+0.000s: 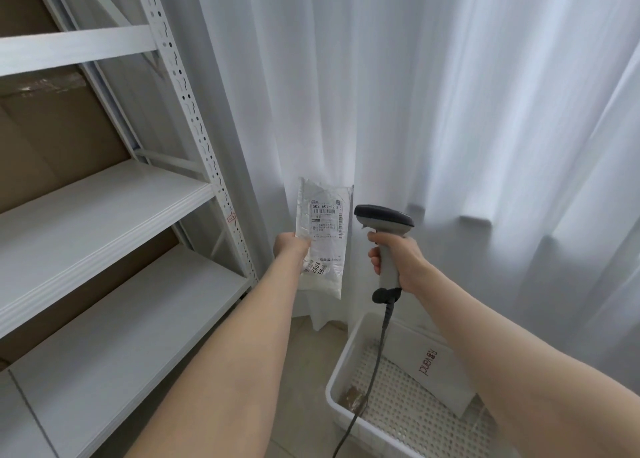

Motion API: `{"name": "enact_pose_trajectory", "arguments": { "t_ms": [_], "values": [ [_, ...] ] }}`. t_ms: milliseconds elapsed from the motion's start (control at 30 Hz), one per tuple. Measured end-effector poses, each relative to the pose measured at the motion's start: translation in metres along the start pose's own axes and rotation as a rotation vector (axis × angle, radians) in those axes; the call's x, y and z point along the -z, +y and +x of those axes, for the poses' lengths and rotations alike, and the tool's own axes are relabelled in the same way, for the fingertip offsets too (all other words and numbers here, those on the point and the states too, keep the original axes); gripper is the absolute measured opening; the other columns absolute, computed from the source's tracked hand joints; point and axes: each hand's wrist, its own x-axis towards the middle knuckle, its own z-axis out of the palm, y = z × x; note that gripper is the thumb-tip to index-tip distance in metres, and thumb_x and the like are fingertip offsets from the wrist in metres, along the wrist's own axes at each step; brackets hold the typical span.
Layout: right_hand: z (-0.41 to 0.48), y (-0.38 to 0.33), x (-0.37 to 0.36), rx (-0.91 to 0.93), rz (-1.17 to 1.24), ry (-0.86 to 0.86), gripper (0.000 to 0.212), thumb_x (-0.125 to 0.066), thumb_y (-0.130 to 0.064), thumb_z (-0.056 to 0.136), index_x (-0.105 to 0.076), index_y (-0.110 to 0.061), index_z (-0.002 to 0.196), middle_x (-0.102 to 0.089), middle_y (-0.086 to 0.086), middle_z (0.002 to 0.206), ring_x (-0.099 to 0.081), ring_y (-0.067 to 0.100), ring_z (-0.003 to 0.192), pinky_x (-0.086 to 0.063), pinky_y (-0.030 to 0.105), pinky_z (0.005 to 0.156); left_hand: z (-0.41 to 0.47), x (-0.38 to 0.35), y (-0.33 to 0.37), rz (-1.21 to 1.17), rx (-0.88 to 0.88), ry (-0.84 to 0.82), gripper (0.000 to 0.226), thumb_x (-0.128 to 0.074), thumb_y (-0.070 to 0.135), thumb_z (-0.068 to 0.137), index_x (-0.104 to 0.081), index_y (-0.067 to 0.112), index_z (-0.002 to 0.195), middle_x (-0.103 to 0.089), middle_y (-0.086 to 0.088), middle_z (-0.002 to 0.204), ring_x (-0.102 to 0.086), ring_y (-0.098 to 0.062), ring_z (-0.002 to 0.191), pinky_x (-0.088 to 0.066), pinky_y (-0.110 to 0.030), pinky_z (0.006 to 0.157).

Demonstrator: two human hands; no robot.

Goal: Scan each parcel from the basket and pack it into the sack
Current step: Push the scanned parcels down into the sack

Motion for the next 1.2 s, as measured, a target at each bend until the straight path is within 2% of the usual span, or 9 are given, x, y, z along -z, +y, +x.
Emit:
{"name": "enact_pose_trajectory", "arguments": {
  "t_ms": [133, 200, 367, 467, 767, 1200],
  "values": [
    [-0.003, -0.001, -0.009, 0.023, -0.057, -0.011, 0.007, -0.064, -0.009, 0.090, -0.059, -0.008, 0.093, -0.058, 0.011, 0.060, -0.050, 0.015, 0.042, -0.044, 0.024, 0.044, 0.001, 0.001, -0.001, 0.006, -0.009, 0.006, 0.010, -0.062, 0.003, 0.087, -0.068, 0.002, 0.095, -0.069, -0.014, 0.099, -0.067, -0.030, 0.085, -0.057, -0.041, 0.081],
    [-0.004, -0.001, -0.014, 0.026, -0.082, -0.006, 0.004, -0.064, -0.008, 0.089, -0.059, -0.008, 0.090, -0.057, 0.010, 0.058, -0.049, 0.015, 0.040, -0.043, 0.023, 0.043, 0.001, 0.001, -0.001, 0.006, -0.010, 0.004, 0.015, -0.062, 0.004, 0.087, -0.067, -0.001, 0.101, -0.068, -0.016, 0.101, -0.067, -0.031, 0.089, -0.056, -0.044, 0.084],
    [-0.005, -0.001, -0.020, 0.016, -0.121, 0.003, 0.005, -0.063, -0.007, 0.087, -0.059, -0.007, 0.084, -0.054, 0.008, 0.053, -0.047, 0.016, 0.039, -0.040, 0.022, 0.042, -0.002, 0.001, -0.001, 0.069, -0.027, 0.028, 0.009, -0.062, 0.007, 0.088, -0.067, 0.002, 0.093, -0.067, -0.013, 0.100, -0.065, -0.027, 0.086, -0.054, -0.034, 0.084],
    [-0.006, -0.003, -0.021, 0.015, -0.127, 0.014, 0.006, -0.062, -0.005, 0.086, -0.059, -0.006, 0.082, -0.053, 0.009, 0.053, -0.046, 0.017, 0.039, -0.040, 0.022, 0.042, -0.002, 0.001, -0.001, 0.073, -0.012, 0.022, 0.013, -0.060, 0.005, 0.089, -0.067, 0.000, 0.098, -0.068, -0.014, 0.103, -0.067, -0.030, 0.092, -0.055, -0.041, 0.087],
    [-0.013, -0.010, -0.024, -0.009, -0.148, 0.017, 0.006, -0.060, -0.006, 0.087, -0.059, -0.007, 0.081, -0.052, 0.010, 0.059, -0.045, 0.018, 0.043, -0.038, 0.023, 0.045, 0.001, 0.001, -0.004, 0.094, 0.013, 0.025, 0.033, -0.049, -0.005, 0.087, -0.061, -0.002, 0.117, -0.064, -0.017, 0.116, -0.064, -0.033, 0.101, -0.054, -0.045, 0.089],
    [-0.017, -0.005, -0.031, -0.075, -0.128, 0.020, 0.007, -0.058, -0.006, 0.087, -0.057, -0.007, 0.081, -0.050, 0.009, 0.061, -0.044, 0.017, 0.046, -0.039, 0.023, 0.048, 0.006, 0.003, -0.012, 0.084, 0.015, 0.050, 0.030, -0.047, -0.006, 0.089, -0.061, -0.003, 0.115, -0.063, -0.017, 0.117, -0.063, -0.031, 0.101, -0.053, -0.043, 0.091]
  ]
}}
